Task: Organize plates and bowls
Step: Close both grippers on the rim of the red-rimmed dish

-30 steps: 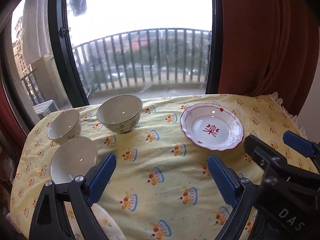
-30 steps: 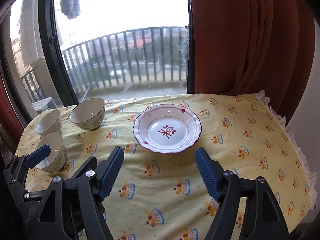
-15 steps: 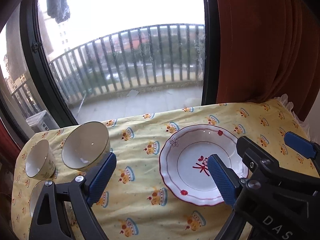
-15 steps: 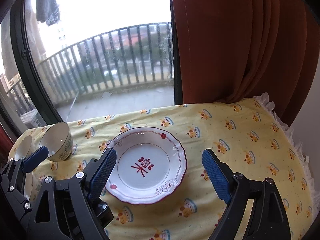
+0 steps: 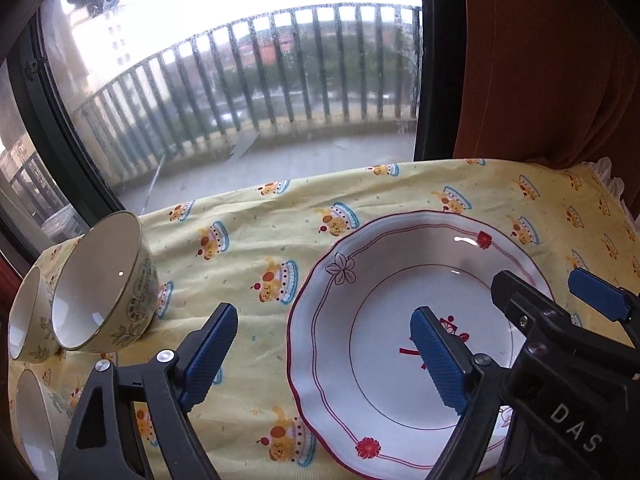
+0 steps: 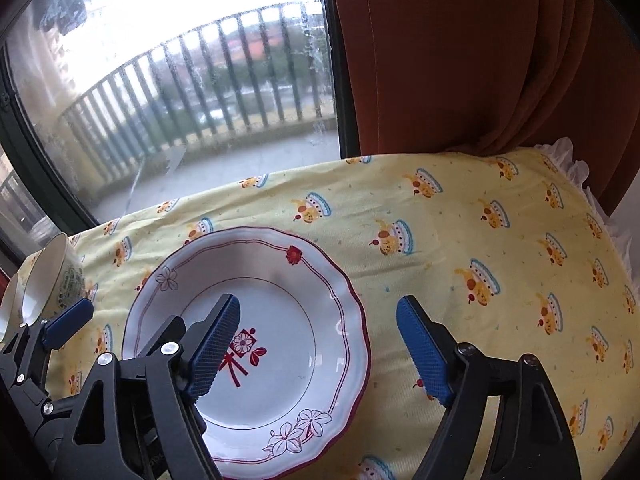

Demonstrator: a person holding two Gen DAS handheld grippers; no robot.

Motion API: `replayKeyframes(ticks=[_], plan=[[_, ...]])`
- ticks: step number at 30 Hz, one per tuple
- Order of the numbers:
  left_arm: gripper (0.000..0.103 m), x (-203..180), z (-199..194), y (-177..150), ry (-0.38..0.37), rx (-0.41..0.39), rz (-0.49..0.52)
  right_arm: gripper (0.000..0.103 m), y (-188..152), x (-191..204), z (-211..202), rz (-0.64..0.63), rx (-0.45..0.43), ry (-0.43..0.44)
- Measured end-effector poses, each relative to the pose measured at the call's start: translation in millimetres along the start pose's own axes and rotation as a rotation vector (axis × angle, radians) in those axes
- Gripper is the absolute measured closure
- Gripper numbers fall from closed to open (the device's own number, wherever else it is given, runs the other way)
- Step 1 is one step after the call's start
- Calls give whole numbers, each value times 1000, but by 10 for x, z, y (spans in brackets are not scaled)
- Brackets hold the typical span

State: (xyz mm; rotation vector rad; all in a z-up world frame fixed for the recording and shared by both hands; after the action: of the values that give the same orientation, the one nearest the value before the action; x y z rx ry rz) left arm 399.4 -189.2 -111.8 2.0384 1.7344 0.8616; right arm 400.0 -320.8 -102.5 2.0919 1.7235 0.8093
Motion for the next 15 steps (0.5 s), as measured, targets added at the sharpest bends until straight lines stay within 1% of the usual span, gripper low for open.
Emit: replayKeyframes(ticks=[1, 2, 3, 4, 7, 8, 11, 15], plan=[[22, -8, 42, -17, -5, 14, 4, 27, -14, -9, 43, 5, 16, 2], [25, -17, 80, -33, -11, 31, 7, 33, -27, -11, 86, 4, 32, 6], [28, -24, 102, -49, -14, 40, 9, 35, -35, -11, 119, 2, 44, 7], [33, -19, 103, -70, -16, 42, 13, 42, -43, -19, 153, 3, 56, 9], [42, -30, 86, -90, -32, 42, 33, 48, -59, -52, 212, 9, 65, -2], [42, -48, 98, -98, -40, 49, 39, 50, -65, -70, 225, 19, 68, 1], [43, -88, 106, -110, -22, 38, 56, 54, -87, -75, 225, 14, 73, -6], [43, -95, 65, -163, -11, 35, 82, 54, -124, -35, 174, 2, 89, -16]])
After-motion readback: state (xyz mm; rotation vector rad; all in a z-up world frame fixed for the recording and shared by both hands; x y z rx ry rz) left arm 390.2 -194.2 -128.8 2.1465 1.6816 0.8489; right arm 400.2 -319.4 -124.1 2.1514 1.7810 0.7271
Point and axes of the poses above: each gripper's, at about its wrist camera, not at the fingertips, and z roughly the way its jaws point, x to its left, y to its top, the point moved 1 cm from there along z, roughly the way its jaws point, and after that the axes turned 10 degrees about y, right-handed, at the moved point
